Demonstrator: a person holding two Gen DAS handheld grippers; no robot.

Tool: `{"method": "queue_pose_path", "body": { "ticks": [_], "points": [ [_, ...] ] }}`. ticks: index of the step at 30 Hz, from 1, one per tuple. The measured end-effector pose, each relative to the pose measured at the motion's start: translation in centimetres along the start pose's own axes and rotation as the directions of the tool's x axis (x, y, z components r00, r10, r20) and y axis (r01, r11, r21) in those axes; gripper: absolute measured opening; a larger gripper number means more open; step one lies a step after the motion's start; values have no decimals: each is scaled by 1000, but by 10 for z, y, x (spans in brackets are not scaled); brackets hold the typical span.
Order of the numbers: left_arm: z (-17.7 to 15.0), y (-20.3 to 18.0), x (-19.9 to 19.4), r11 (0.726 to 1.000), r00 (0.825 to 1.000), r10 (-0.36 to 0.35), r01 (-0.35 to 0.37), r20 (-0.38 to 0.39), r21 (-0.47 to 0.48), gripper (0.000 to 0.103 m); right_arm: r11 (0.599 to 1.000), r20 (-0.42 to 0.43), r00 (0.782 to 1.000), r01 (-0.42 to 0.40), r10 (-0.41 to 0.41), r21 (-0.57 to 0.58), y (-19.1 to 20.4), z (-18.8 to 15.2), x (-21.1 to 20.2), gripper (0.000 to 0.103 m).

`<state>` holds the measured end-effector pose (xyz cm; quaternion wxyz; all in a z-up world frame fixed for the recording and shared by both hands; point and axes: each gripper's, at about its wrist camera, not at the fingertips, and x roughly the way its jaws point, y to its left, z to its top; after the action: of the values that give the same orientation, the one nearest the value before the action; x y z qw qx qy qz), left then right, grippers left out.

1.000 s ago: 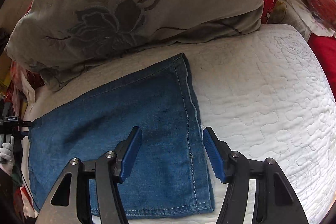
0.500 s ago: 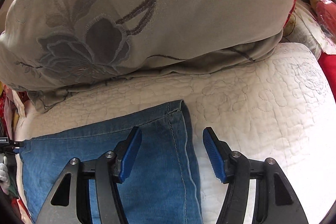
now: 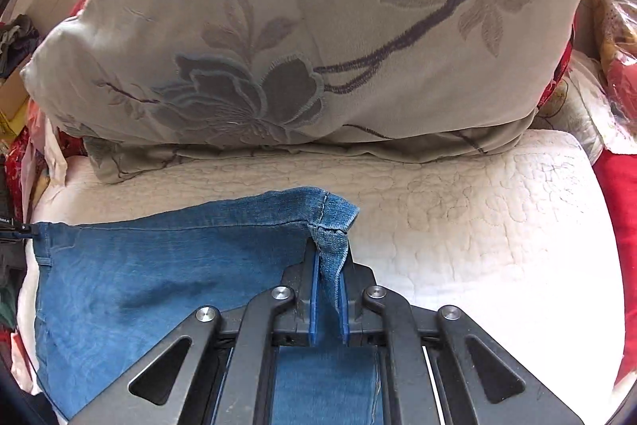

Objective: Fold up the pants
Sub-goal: 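Close the left gripper on the waistband while the right gripper clamps the hem corner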

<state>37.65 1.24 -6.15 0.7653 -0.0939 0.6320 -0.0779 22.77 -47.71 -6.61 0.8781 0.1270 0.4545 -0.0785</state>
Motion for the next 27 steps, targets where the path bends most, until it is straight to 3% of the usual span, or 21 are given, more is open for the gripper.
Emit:
{"method": "queue_pose_path", "body": {
  "ticks": [4,8,13,14,18,24,27],
  "points": [
    [-14,3,-24,1000,999,12,-13,52,17,11,1000,9,1000,-5,5,-8,10,-8,-24,7],
    [-15,28,-4,997,999,5,-8,-35,-80,11,1000,-8,1000,2,-2,3,12,-14,-28,7],
    [2,57,13,987,996,-30,17,-78,-158,13,1000,-23,1000,11,-10,28,5,-9,-13,11],
    [9,59,19,988,995,-39,25,-90,-154,15,999,-28,1000,15,-14,32,3,-6,-8,11],
    [36,58,40,996,994,-13,3,-113,-89,41,998,-42,999,16,-13,64,-6,0,12,12],
    [47,45,82,997,977,-73,71,-201,-18,59,996,-65,997,36,-31,79,-9,-1,35,12],
    [35,29,77,996,987,-41,53,-156,72,62,995,-67,997,42,-37,87,-10,0,39,12]
  ]
}}
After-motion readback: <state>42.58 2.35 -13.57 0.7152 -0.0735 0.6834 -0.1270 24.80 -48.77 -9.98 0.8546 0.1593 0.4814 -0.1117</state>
